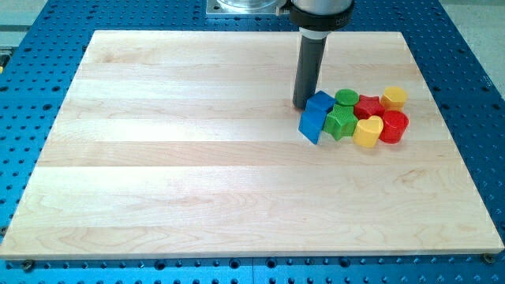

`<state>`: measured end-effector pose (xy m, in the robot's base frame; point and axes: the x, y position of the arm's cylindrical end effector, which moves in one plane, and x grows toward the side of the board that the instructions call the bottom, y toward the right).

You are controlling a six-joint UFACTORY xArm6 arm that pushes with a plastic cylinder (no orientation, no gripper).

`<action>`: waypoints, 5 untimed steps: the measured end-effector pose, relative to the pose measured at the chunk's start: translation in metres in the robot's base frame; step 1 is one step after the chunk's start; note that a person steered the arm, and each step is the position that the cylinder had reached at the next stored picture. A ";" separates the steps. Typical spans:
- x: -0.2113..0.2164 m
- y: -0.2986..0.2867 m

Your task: Separate the yellow heart from the group of blocks

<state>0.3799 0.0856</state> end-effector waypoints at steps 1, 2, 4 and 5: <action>0.000 0.000; 0.001 0.006; 0.007 0.016; 0.003 0.024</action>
<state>0.3827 0.1091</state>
